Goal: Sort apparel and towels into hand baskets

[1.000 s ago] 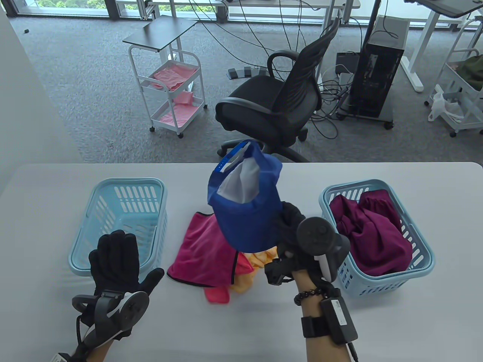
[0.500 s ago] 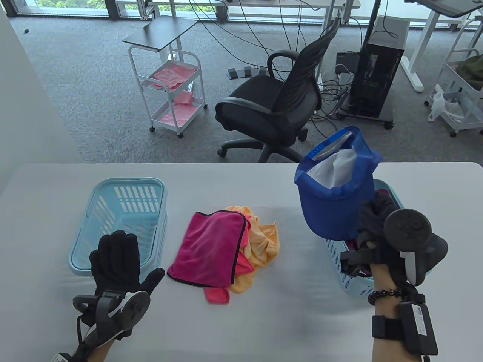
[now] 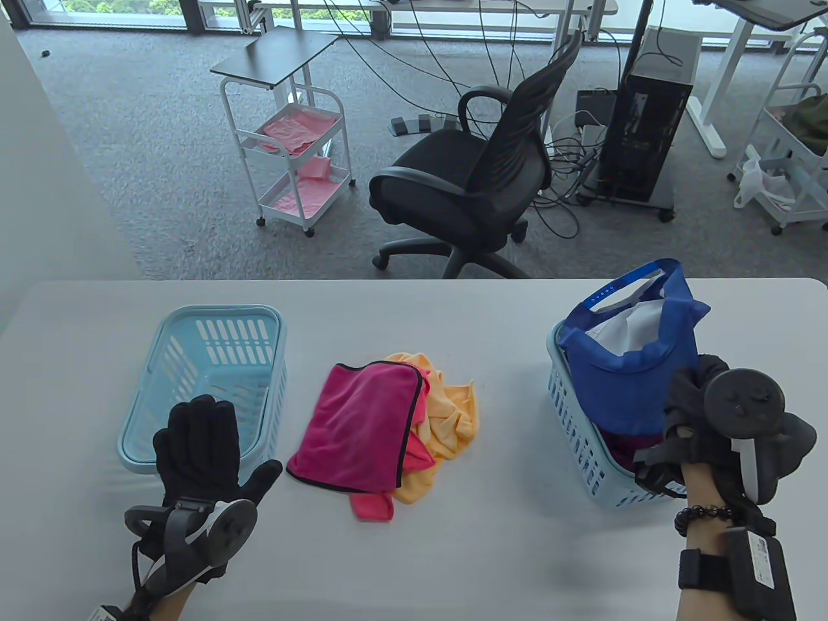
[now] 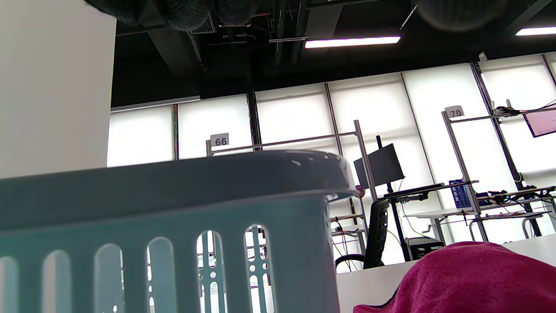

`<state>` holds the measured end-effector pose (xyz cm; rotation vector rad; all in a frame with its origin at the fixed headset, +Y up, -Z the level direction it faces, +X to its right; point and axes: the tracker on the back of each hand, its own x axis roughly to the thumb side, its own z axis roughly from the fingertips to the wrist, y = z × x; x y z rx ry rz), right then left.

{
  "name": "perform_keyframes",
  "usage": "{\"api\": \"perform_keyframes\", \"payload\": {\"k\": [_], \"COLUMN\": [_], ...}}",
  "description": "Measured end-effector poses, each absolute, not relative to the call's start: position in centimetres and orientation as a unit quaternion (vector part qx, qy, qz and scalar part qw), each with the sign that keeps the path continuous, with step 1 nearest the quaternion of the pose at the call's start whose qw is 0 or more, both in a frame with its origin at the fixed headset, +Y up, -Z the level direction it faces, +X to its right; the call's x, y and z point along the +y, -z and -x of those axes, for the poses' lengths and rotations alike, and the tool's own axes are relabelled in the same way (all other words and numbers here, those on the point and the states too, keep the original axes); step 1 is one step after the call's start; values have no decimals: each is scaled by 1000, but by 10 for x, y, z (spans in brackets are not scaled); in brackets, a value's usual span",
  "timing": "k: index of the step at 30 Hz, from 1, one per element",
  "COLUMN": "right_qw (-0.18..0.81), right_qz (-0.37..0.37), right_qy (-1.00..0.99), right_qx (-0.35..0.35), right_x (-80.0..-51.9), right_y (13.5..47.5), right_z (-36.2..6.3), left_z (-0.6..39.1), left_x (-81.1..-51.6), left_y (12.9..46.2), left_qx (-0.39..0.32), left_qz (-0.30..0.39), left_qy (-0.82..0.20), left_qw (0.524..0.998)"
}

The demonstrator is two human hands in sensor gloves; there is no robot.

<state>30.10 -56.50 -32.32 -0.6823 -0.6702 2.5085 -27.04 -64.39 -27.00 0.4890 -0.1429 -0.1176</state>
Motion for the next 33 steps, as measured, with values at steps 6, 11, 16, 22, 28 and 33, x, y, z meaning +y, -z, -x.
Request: {"api": "perform_keyframes", "payload": {"k": [6,11,16,22,28,33], "right_qw": [159,112,91,83,79,73], "right_qz": [266,279,283,283,285,286], "right_qy": [-923,-930,-936,-942,-946,-947], "right_qx": [-228,-211,-190,-158,-132,-124], "right_x": [-575,-582,-587,-593,-594,-596], "right_y": [325,327,330,335,340,342], "right_z": [-307,-312,-312,-310,-308,-304], "left_z": [270,270,270,270,270,270], "left_x": [-644,-644,-645,-645,-645,-644], "left_y": [270,270,271,270,271,271], "left_qx": [-71,-71,-69,-69,-69,-70], "left_qz": [-242,-242,-240,-239,-237,-238], "left_qy": [58,58,59,59,61,59], "left_qw": [966,966,966,967,967,967]}}
